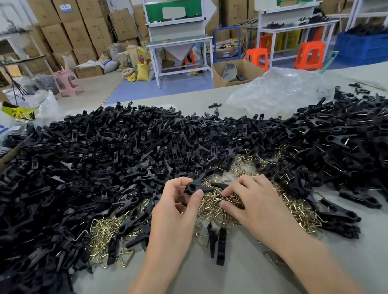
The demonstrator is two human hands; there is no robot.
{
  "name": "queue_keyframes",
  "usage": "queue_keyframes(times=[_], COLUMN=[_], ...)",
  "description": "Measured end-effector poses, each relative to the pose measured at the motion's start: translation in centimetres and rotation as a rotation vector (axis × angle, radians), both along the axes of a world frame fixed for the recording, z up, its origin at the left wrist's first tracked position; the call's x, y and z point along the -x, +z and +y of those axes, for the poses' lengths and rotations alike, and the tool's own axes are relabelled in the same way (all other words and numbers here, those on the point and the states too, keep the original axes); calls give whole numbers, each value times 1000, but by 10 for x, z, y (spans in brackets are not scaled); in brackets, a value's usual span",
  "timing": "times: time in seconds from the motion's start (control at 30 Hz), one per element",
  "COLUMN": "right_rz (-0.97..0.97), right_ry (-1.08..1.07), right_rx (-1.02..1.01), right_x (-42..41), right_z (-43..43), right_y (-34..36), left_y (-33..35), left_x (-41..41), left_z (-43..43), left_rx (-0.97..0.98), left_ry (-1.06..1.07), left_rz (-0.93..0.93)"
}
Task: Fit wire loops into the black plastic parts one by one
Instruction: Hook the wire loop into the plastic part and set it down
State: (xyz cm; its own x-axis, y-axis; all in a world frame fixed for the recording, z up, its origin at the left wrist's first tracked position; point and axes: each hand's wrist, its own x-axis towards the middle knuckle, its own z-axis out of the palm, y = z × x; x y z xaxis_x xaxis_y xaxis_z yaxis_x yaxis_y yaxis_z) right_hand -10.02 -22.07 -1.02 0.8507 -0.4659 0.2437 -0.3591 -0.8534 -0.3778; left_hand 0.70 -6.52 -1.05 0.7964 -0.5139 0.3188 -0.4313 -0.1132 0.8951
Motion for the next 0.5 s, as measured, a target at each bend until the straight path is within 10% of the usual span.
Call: queue_keyframes(times=[0.5], right_rz=[-458], right_ry=[-38], right_rx=[-116], right_x=[0], right_z=[2], right_y=[9], left_y=[1], left_x=[-2], left_z=[0], left_rx=[22], left_ry=[30], left_rz=[30])
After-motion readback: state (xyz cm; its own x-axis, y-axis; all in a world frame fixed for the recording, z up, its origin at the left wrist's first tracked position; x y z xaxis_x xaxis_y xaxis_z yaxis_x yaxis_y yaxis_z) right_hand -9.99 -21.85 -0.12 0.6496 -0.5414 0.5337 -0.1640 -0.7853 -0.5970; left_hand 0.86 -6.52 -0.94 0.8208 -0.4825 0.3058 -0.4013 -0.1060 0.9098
